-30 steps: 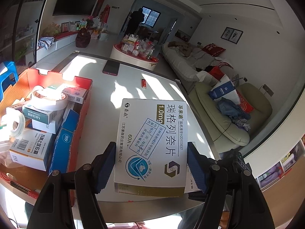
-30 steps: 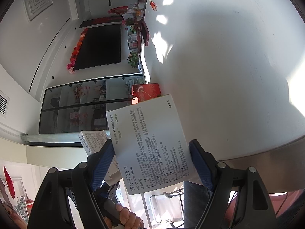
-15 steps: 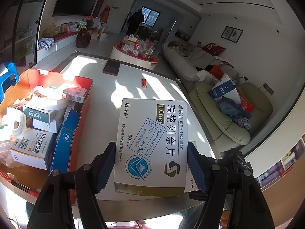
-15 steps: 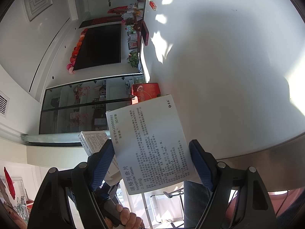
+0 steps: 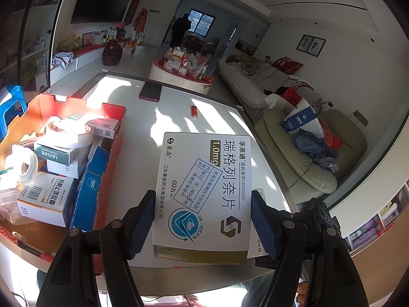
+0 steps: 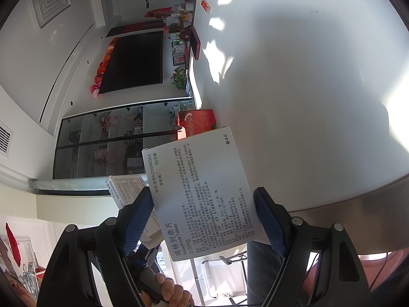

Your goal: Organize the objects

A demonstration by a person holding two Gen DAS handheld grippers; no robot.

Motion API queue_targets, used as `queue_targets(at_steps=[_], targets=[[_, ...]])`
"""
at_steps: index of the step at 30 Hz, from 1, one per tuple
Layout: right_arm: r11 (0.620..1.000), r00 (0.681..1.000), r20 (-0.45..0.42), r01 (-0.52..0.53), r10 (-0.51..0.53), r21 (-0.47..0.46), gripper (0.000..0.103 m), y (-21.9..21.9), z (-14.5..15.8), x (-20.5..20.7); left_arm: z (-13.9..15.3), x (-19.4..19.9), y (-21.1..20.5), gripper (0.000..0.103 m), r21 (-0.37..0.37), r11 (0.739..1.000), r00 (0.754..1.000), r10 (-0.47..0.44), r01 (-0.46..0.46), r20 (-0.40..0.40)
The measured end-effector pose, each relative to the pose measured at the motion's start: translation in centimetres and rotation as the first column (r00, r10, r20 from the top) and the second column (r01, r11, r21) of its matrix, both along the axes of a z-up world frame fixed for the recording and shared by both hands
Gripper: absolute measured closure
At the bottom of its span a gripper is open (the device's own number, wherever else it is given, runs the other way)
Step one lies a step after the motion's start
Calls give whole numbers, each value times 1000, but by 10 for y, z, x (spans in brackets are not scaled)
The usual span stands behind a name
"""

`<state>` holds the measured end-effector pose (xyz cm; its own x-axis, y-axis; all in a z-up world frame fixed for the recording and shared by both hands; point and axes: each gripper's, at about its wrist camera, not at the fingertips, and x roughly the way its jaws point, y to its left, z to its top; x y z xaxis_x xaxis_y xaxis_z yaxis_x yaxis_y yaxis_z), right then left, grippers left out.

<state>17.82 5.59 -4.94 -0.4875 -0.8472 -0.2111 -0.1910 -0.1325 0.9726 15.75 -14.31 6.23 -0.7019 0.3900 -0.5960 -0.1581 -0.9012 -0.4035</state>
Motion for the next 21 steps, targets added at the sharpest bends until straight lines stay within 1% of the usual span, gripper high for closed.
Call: queue_targets(at_steps=[8, 13, 21], targets=[[1000, 1000, -3, -1, 1, -1, 24, -5, 2, 1, 10, 0, -8, 27, -80, 996, 998, 49, -51, -35], [1000, 1000, 5, -5, 5, -6, 24, -11, 2, 3, 10, -1, -15, 27, -91, 993, 997, 70, -73, -40], [1000, 1000, 2, -20, 20, -3, 24, -19, 5, 3, 10, -2, -14, 27, -122, 989, 995, 81, -86, -51]])
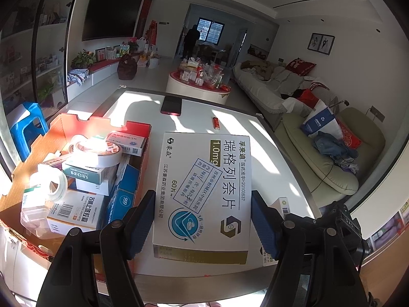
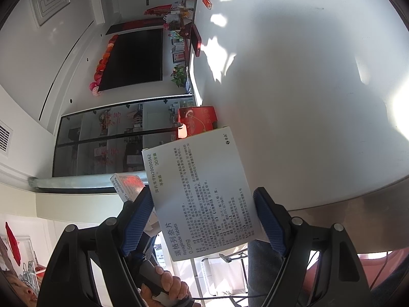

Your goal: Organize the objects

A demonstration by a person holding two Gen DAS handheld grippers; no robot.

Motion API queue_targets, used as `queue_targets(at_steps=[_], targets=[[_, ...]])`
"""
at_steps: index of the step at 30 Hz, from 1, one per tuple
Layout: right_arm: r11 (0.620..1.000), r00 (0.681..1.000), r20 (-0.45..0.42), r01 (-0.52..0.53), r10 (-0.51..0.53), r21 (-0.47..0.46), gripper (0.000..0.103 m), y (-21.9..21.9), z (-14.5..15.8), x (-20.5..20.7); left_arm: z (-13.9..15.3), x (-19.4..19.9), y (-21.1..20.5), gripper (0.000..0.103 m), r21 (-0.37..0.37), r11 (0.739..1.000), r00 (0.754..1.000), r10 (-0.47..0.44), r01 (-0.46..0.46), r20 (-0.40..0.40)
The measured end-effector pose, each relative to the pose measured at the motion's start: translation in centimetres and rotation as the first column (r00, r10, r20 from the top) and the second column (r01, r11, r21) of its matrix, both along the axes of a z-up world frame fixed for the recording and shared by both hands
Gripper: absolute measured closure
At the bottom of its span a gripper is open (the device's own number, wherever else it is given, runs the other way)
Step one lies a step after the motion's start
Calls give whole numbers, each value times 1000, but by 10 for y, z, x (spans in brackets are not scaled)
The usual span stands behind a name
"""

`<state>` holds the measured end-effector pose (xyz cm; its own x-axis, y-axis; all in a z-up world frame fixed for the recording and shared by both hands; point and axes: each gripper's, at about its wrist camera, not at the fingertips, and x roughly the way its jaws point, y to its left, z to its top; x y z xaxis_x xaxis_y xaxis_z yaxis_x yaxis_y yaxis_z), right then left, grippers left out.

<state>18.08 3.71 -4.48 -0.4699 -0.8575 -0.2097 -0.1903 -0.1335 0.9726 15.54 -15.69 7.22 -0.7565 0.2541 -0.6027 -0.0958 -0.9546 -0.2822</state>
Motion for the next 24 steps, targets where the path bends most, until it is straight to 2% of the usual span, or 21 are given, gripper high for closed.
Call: queue_targets(at_steps=[24], targets=[[1000, 1000, 7, 20, -20, -1, 24, -6, 3, 5, -4, -7, -17, 27, -89, 991, 995, 104, -103, 2]])
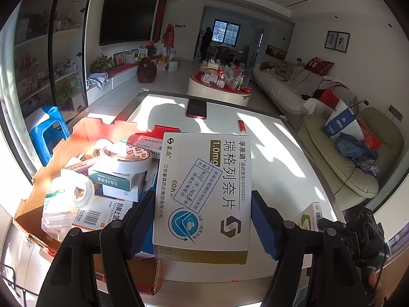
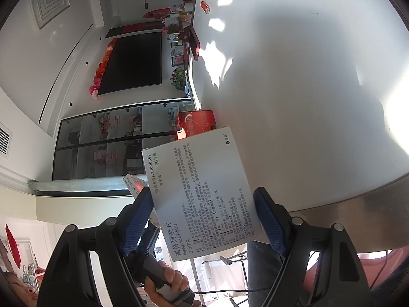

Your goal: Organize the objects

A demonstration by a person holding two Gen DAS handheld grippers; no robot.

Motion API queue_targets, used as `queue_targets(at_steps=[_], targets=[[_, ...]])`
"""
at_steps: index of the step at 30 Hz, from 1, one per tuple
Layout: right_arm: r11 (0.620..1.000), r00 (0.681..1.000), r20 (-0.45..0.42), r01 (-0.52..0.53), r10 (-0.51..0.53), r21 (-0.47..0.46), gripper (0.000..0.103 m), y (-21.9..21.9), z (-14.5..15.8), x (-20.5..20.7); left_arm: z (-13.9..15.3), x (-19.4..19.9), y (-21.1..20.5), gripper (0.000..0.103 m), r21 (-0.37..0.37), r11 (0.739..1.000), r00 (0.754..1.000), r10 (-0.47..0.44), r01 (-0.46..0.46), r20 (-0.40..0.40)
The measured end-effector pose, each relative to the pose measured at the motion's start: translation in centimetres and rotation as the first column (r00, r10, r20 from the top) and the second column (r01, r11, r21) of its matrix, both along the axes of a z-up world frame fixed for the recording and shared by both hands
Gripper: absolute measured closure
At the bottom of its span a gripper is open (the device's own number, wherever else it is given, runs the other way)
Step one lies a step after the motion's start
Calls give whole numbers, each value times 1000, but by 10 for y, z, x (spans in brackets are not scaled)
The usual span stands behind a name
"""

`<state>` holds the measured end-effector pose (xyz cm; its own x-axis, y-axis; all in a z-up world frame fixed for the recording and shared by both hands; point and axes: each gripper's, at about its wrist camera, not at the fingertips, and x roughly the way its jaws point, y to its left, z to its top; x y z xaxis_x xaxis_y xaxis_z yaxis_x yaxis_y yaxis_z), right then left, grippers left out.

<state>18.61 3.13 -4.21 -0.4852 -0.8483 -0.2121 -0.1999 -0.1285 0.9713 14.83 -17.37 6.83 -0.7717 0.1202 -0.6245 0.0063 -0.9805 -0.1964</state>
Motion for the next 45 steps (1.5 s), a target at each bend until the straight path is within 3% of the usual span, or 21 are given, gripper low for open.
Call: queue_targets(at_steps=[45], targets=[[1000, 1000, -17, -7, 7, 3, 24, 9, -7, -5, 5, 11, -25, 27, -48, 994, 995, 96, -98, -30]])
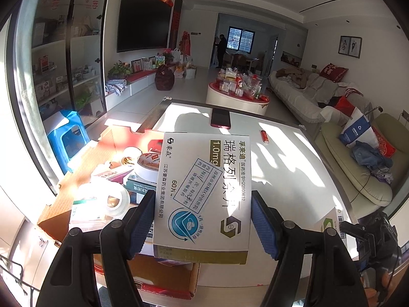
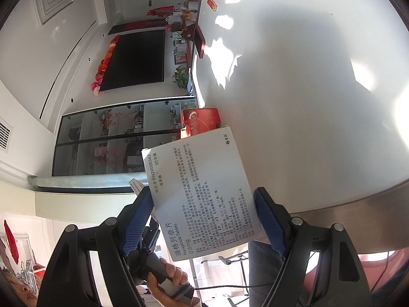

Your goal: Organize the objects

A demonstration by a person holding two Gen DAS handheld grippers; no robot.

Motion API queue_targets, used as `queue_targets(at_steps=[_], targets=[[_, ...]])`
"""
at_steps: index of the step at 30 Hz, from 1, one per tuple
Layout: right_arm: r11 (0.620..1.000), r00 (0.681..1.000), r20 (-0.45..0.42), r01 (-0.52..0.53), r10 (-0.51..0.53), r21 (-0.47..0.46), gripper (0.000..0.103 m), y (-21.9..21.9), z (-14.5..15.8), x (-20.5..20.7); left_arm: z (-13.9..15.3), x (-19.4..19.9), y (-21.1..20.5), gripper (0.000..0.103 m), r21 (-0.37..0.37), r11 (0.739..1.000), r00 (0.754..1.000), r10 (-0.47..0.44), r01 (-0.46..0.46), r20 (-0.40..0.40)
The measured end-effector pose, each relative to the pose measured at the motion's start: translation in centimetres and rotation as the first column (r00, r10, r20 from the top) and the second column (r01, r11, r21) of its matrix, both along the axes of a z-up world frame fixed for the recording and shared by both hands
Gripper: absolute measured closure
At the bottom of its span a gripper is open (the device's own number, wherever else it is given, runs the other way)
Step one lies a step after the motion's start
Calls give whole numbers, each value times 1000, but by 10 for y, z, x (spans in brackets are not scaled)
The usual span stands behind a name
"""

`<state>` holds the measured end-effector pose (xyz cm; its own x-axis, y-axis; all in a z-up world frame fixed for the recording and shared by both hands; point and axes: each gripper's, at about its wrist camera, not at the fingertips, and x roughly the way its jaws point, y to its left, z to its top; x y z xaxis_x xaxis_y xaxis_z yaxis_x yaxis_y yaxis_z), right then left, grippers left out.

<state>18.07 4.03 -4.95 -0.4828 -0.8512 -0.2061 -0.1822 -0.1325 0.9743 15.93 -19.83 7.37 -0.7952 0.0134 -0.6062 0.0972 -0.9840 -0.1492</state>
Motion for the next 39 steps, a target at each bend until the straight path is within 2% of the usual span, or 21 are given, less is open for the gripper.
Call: queue_targets(at_steps=[9, 27, 34, 39], targets=[[1000, 1000, 6, 3, -3, 4, 24, 0, -2, -4, -5, -1, -10, 27, -29, 999, 999, 38, -38, 6], [999, 1000, 10, -26, 26, 34, 24, -6, 1, -11, -13, -1, -23, 27, -15, 998, 998, 63, -63, 13], [993, 995, -13, -94, 95, 75, 24, -29, 15, -28, -18, 1, -35, 27, -4, 997, 996, 84, -83, 14], [975, 977, -76, -189, 199, 116, 24, -69, 41, -59, -25, 4, -50, 27, 8, 993, 993, 113, -114, 29]])
